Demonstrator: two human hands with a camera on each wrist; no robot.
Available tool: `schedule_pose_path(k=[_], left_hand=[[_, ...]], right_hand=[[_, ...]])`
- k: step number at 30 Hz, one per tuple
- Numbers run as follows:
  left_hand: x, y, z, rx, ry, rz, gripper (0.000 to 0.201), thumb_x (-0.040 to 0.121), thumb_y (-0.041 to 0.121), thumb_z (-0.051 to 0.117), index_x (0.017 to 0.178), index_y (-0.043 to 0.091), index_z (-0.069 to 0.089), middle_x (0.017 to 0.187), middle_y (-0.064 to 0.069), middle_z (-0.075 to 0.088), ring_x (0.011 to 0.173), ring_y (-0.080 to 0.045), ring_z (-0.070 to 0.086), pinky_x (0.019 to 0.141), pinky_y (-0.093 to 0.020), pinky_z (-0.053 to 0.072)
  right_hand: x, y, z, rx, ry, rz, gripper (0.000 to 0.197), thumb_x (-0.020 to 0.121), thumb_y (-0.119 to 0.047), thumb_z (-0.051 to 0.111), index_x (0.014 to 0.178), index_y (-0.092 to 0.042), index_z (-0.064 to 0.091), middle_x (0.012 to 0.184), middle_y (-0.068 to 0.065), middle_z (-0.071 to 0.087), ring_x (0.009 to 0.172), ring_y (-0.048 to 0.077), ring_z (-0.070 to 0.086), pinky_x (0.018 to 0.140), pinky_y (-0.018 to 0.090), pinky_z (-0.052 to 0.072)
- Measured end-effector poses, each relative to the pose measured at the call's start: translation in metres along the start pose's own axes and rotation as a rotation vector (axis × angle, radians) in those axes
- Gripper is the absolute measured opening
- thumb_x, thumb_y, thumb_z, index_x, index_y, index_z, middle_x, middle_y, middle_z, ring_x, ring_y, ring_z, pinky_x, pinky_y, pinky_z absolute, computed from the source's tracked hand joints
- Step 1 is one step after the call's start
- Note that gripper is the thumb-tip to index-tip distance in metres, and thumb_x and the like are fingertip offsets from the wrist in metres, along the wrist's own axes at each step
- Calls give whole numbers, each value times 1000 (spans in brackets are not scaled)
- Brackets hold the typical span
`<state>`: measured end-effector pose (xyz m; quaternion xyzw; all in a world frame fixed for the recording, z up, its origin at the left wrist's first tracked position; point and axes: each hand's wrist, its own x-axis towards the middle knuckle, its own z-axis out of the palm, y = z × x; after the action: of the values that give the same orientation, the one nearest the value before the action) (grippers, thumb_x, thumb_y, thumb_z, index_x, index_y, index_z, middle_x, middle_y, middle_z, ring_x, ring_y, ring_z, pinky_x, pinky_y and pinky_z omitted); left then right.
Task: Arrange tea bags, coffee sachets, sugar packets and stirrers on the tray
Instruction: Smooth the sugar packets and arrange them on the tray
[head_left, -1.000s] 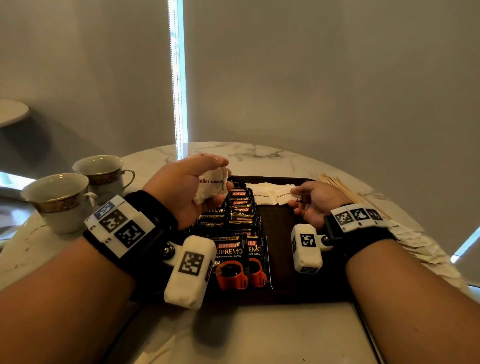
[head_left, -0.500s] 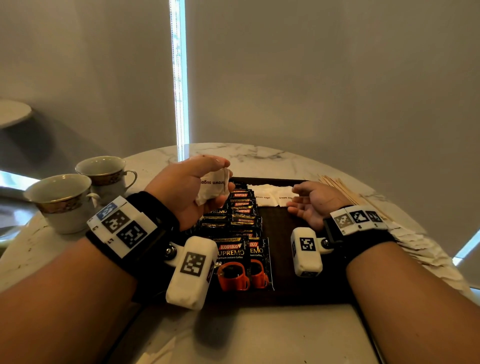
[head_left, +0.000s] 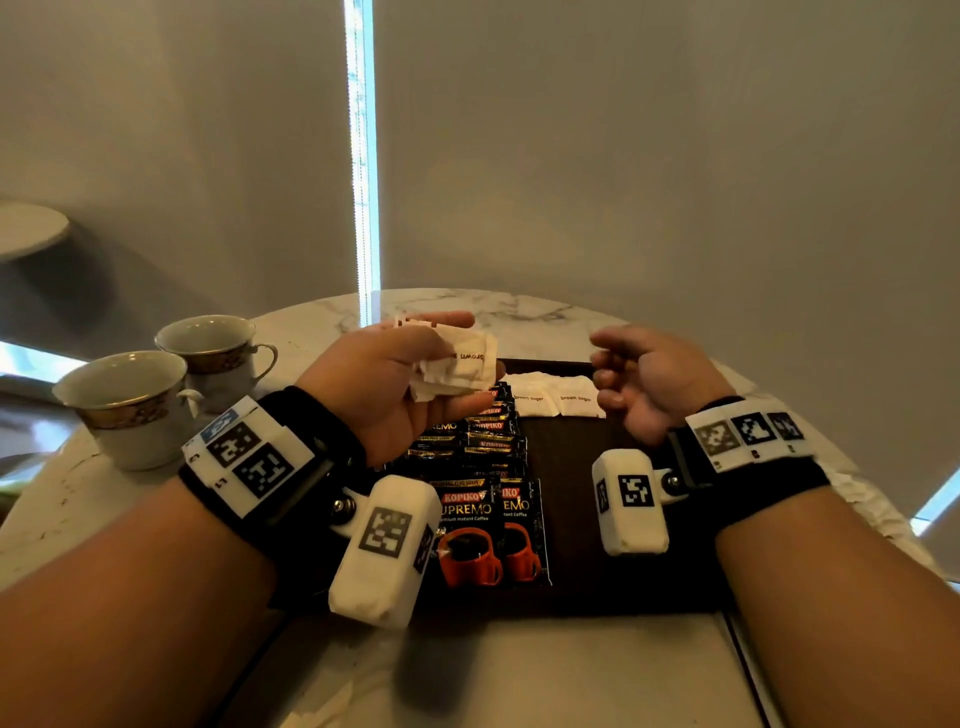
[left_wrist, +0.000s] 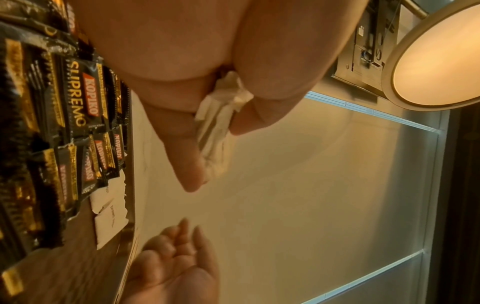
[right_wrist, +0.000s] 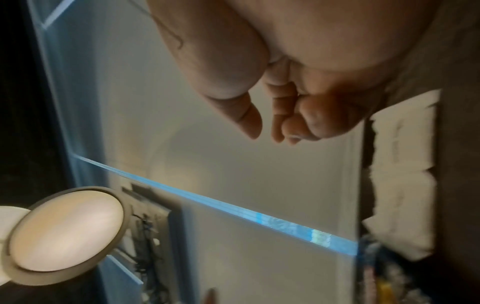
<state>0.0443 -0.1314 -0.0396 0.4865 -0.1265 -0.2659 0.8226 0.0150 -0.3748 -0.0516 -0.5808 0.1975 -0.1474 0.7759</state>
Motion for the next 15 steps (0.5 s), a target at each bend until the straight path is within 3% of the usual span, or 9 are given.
schedule_pose_path(k=[2,5,9,12,15], left_hand=[[1,0,-1,40,1,13,35,99,0,46,128,6,63,125,-25,65,98,-36,73,66,-40,64],[-1,-1,1,99,23,35,30,96,7,56,124,11,67,117,-18,71,89,-29,73,56,-32,61],[-2,-5,7,154,78,115,35,92,13,64,127,9,64,99,-11,73,72,-20,70,48,-23,53],[-2,-7,6,177,102,127,44,87,15,68,130,5,60,99,-12,72,68,-19,70,45,-23,50],[0,-7,4,211,111,109,42,89,17,69,128,5,59,102,-15,72,71,-22,70,45,-24,50]], right_hand=[[-18,-9,10,9,-137,-27,17,91,-25,63,94,-9,59,68,1,54,50,9,40,38,19,26],[-43,-9,29,-63,-335,-25,36,75,-35,71,98,-10,60,70,1,56,51,10,44,40,19,27],[-52,6,43,-150,-463,-51,46,73,-28,80,107,-4,61,78,5,62,56,12,52,42,21,34],[-55,10,49,-143,-422,-95,31,73,-17,74,98,-5,61,77,7,65,53,14,55,40,21,36],[-55,11,51,-111,-371,-121,9,88,-7,65,96,-5,60,72,6,67,52,13,58,39,21,37]])
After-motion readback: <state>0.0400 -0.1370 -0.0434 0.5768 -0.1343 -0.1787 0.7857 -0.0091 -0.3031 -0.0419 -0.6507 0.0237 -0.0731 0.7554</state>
